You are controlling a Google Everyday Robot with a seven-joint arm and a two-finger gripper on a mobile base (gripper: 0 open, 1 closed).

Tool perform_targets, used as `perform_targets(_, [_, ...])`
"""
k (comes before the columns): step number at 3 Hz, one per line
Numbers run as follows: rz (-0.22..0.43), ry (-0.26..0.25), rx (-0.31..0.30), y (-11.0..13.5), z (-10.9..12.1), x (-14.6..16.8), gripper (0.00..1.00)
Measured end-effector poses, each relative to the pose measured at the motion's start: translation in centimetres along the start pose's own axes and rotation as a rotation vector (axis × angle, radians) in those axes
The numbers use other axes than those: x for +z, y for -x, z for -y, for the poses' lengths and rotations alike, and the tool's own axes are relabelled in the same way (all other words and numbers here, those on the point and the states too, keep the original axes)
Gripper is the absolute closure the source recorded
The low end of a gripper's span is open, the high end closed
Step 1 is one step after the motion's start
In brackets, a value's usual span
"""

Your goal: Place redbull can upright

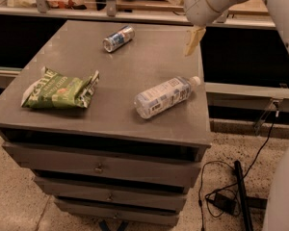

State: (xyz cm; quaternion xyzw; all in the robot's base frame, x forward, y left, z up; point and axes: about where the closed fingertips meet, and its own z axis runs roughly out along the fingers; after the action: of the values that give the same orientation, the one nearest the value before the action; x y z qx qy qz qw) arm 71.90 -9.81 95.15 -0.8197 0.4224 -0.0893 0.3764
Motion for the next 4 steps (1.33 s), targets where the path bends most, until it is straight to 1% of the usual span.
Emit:
perform_targets(1, [0.001, -0.107, 0.021, 0.0, 1.1, 2.0, 0.0])
perform_targets(2, [-0.032, -0.191, 0.034, 0.6, 2.7, 3.5, 0.0])
perform_targets(3, [-0.085, -0.249, 0.035, 1.1, 4.5, 5.4, 0.0])
perform_targets(4, [-0.145, -0.256, 0.031, 0.7, 8.7, 11.3, 0.0])
